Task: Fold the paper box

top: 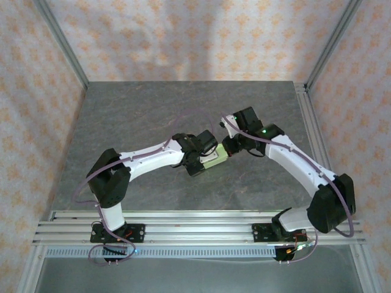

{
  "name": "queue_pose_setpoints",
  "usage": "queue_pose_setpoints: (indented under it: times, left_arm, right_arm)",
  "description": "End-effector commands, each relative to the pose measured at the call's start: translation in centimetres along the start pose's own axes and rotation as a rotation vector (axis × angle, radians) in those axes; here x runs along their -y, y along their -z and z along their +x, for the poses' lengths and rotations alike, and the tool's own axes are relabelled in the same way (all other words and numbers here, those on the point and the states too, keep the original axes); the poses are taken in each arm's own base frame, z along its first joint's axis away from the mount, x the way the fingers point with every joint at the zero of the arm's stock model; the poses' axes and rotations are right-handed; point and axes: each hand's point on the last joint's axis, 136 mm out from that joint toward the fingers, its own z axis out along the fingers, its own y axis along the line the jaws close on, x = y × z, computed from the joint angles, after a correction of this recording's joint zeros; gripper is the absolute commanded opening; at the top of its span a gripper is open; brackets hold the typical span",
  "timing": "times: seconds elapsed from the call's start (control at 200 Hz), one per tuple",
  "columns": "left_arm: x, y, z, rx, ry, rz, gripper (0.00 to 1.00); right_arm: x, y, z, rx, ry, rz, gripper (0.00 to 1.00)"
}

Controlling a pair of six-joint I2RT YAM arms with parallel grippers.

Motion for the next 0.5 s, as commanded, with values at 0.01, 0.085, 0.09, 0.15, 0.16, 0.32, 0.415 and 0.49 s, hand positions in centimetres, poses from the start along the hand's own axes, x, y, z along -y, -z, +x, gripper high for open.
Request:
queue_pose_setpoints:
  times: [0.01, 0.085, 0.09, 0.15, 0.16, 0.32, 0.415, 0.49]
  left_arm:
    - [0.2, -0.4, 0.2, -0.031, 0.022, 0.019, 0.49]
    - [0.3, -0.4, 0.2, -0.029, 0.019, 0.023, 0.49]
    - [0.3, -0.4, 0.2, -0.028, 0.020, 0.023, 0.49]
    - [0.3, -0.4, 0.2, -0.031, 0.021, 0.024, 0.49]
    - [0.3, -0.3, 0.2, -0.030, 0.020, 0.025, 0.49]
    - [0.3, 0.3, -0.6, 0.004, 0.030, 0.031, 0.51]
    - [0.5, 0.6, -1.0, 0.024, 0.040, 0.045, 0.54]
    - [0.6, 0.8, -1.3, 0.034, 0.048, 0.054, 0.57]
  right_arm:
    - [0.4, 0.3, -0.5, 0.090, -0.197, 0.034, 0.00]
    - [0.9, 0.2, -0.1, 0.118, -0.239, 0.056, 0.00]
    - [0.9, 0.3, -0.1, 0.121, -0.242, 0.058, 0.00]
    - [1.3, 0.2, 0.2, 0.141, -0.255, 0.074, 0.00]
    - [1.2, 0.2, 0.2, 0.143, -0.252, 0.072, 0.00]
    - [0.9, 0.5, 0.1, 0.207, -0.215, 0.048, 0.00]
    - [1.0, 0.4, 0.3, 0.217, -0.183, 0.053, 0.00]
    - [1.0, 0.2, 0.6, 0.213, -0.170, 0.055, 0.00]
